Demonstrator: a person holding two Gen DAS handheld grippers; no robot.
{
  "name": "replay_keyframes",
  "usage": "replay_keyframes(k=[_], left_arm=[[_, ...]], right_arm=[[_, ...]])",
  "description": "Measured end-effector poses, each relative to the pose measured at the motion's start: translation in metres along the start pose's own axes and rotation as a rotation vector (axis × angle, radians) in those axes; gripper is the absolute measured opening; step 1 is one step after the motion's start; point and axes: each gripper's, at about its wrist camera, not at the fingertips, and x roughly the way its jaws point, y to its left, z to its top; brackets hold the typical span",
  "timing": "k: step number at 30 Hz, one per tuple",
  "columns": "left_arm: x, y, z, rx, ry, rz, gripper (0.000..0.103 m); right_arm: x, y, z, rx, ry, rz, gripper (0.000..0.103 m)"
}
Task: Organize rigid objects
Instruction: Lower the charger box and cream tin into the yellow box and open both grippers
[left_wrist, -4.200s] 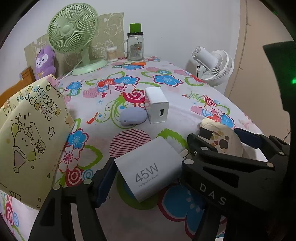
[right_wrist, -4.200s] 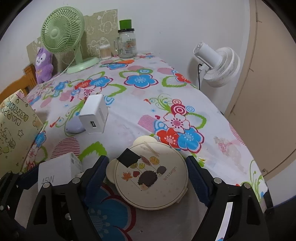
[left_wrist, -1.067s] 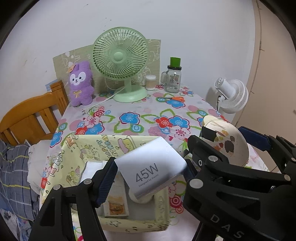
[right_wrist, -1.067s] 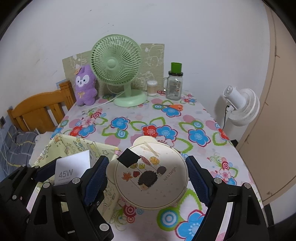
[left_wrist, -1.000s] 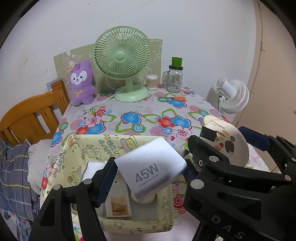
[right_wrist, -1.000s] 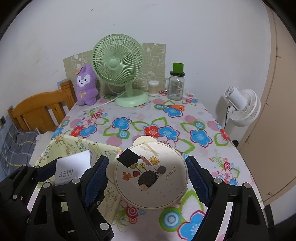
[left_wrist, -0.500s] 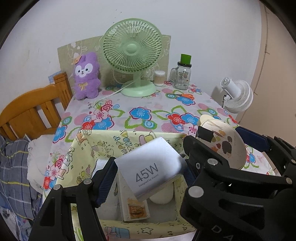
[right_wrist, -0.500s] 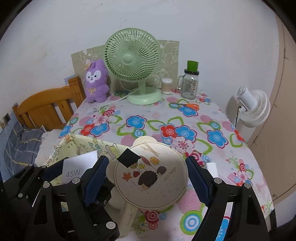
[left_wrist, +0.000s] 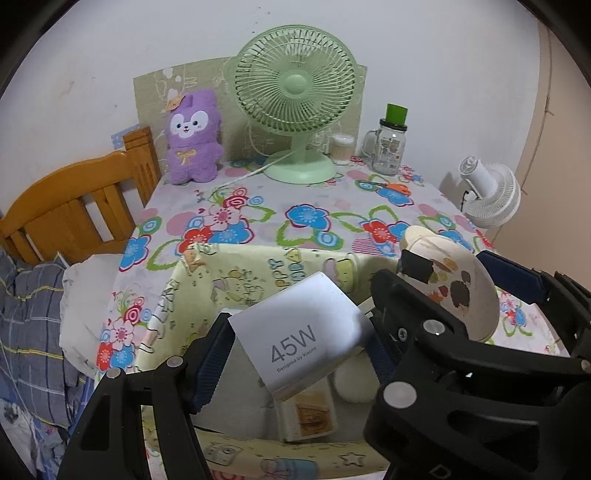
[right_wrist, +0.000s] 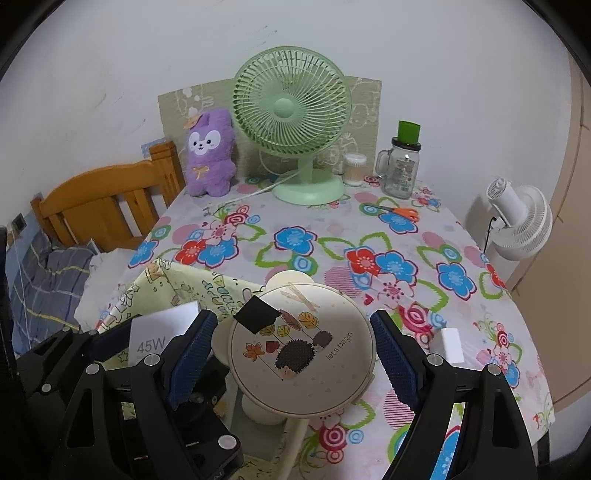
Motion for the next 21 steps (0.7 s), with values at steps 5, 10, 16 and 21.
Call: replay_keyframes(k=[5, 10, 16, 21], left_arm=[[0.008, 0.008, -0.001, 0.014, 0.018, 0.018, 0.073], [0.017, 0.014, -0.004, 0.025, 0.042, 0.033, 0.073], [0.03, 0.016, -0.005, 0.05, 0.086, 0.032, 0.074], [0.027, 0.013, -0.005, 0.074, 0.064, 0.033, 0.079]], right_arm=[[0.007, 0.005, -0.003, -0.001, 0.016, 0.006, 0.085], [0.017, 0.008, -0.006, -0.008, 0.036, 0.009, 0.085], [0.03, 0.009, -0.009, -0.009, 0.069, 0.02, 0.086], [0.034, 0.01, -0.009, -0.015, 0.074, 0.032, 0.086]])
